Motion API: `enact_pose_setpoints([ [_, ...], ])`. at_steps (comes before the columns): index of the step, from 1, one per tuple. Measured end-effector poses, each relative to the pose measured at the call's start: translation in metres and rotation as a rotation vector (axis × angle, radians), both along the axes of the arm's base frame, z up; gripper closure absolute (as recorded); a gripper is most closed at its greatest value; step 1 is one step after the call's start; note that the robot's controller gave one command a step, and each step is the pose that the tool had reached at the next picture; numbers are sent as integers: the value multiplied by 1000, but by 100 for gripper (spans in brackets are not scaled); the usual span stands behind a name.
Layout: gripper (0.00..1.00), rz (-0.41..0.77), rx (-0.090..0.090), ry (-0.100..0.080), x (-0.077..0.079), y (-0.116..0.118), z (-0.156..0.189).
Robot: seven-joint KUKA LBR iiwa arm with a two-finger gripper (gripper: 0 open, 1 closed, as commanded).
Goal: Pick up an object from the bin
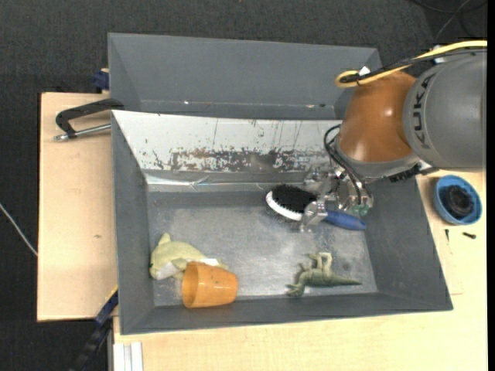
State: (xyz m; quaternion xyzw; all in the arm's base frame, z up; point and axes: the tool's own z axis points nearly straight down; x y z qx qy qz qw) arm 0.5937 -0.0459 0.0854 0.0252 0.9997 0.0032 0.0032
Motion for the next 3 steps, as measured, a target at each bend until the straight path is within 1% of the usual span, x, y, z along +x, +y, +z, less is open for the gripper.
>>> enact_pose_setpoints([
  [1, 100, 28, -6, -7, -4, 14, 134],
  [2, 100, 201, -7, 9, 6, -26, 86],
  [3, 100, 196, -10, -9, 0, -35, 184],
])
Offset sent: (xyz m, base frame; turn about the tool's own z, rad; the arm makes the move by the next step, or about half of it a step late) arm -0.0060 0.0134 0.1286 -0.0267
